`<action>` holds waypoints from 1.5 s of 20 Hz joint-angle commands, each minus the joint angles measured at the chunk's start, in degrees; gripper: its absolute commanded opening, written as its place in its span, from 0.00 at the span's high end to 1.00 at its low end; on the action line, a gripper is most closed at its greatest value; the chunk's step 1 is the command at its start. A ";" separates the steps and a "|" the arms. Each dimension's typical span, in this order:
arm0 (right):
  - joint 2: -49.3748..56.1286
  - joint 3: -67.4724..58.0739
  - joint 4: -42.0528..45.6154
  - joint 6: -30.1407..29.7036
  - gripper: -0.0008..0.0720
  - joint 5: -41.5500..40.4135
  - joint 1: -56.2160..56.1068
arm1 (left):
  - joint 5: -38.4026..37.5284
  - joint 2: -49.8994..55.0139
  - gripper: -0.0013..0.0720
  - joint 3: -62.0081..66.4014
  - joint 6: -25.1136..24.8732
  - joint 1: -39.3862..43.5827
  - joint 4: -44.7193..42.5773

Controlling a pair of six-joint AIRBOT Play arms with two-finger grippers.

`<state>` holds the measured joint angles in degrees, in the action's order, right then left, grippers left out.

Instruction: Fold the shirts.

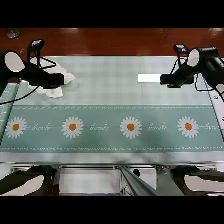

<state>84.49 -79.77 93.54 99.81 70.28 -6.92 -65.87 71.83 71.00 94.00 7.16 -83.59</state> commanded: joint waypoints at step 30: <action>0.04 0.02 -2.56 -0.90 0.13 5.18 -0.11 | 41.07 14.38 0.03 3.87 1.16 -9.77 -13.60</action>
<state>84.49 -79.75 92.51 99.09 73.12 -6.96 -30.76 80.40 72.38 94.65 1.02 -95.00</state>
